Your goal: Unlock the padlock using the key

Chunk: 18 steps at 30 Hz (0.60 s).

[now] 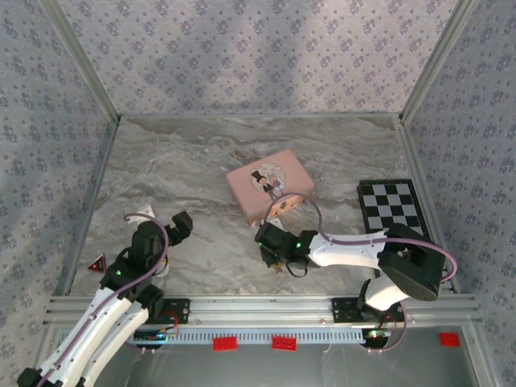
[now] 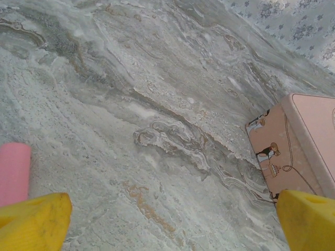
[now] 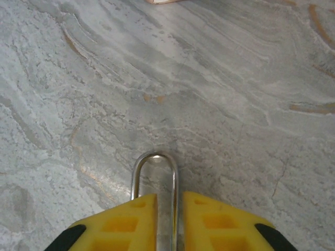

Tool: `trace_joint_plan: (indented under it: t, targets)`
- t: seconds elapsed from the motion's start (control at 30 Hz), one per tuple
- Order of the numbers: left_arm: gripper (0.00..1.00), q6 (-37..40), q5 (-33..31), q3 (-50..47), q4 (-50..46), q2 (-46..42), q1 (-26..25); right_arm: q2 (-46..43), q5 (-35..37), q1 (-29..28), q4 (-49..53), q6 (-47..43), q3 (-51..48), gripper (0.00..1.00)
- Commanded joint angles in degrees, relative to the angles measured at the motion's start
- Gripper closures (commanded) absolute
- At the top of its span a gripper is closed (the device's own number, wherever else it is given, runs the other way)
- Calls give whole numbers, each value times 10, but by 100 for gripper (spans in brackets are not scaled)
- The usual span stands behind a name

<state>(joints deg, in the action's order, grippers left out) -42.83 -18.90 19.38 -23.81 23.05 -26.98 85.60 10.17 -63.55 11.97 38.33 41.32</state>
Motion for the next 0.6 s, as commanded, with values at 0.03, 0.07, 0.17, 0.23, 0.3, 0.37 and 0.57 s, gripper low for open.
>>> trace_joint_plan:
  t: [0.03, 0.07, 0.17, 0.23, 0.3, 0.37, 0.57]
  targets:
    - [0, 15, 18, 25, 19, 16, 5, -18, 11, -5, 45, -18, 25, 73]
    - [0, 19, 18, 28, 19, 22, 5, -24, 17, -5, 56, -19, 27, 71]
    - [0, 27, 9, 41, 15, 39, 6, -44, 33, -5, 81, -19, 30, 69]
    - [0, 28, -11, 52, 7, 49, 6, -65, 50, -4, 106, -44, 34, 68]
    - [0, 25, -40, 63, -3, 55, 7, -87, 72, -2, 136, -58, 41, 66]
    - [0, 12, -86, 71, -18, 58, 5, -114, 100, 2, 164, -78, 47, 66]
    - [0, 56, -178, 57, 50, 50, 6, -209, 181, 53, 207, -153, 49, 51]
